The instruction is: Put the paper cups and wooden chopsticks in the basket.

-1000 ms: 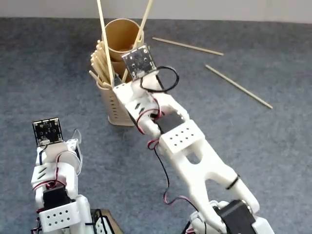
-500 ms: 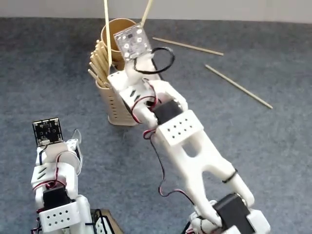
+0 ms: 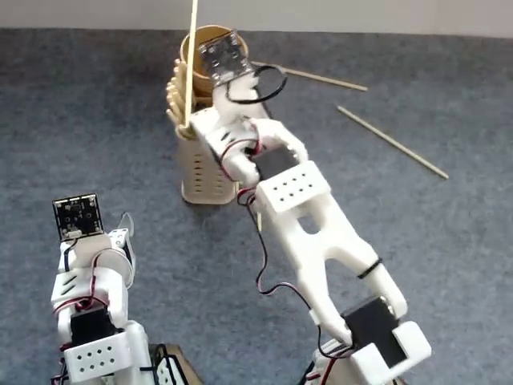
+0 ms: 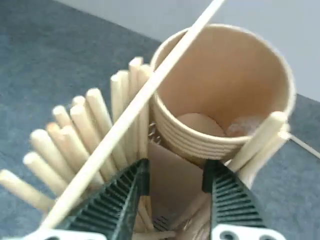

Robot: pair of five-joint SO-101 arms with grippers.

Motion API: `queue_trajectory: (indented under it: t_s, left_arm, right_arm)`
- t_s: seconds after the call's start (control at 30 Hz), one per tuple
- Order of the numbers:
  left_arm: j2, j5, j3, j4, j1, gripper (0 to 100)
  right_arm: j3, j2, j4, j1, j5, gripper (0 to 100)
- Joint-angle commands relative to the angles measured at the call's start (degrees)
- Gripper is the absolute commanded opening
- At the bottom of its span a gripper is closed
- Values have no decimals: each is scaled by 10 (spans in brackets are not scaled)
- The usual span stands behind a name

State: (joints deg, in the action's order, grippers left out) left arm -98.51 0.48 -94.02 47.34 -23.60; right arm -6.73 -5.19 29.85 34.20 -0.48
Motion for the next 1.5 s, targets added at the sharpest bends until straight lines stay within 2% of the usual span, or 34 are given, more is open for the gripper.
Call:
queue_trajectory:
  t_s: [0.0,0.33,0.77,1.0,1.13,1.2,1.33,1.47]
  left_arm:
    - [-6,-8,1,-8,9,213]
    - [-6,-8,1,-8,9,213]
    - [-6,-8,1,-8,9,213]
    - [-5,-8,0,-8,15,213]
    - [-10,-9,-5,-9,18,213]
    - [-10,-9,-5,-9,18,213]
    - [-10,-9,-5,-9,18,213]
    - [-10,-9,-5,-9,18,213]
  right_arm:
    - [55,-76,29,-11,8,187]
    - [69,-114,39,15,8,187]
    - [-150,-113,39,18,7,187]
    - [-18,-114,51,7,8,173]
    - [64,-114,102,32,8,104]
    - [87,-114,118,52,7,100]
    - [60,-108,123,77,8,100]
    - [-39,-108,95,79,9,100]
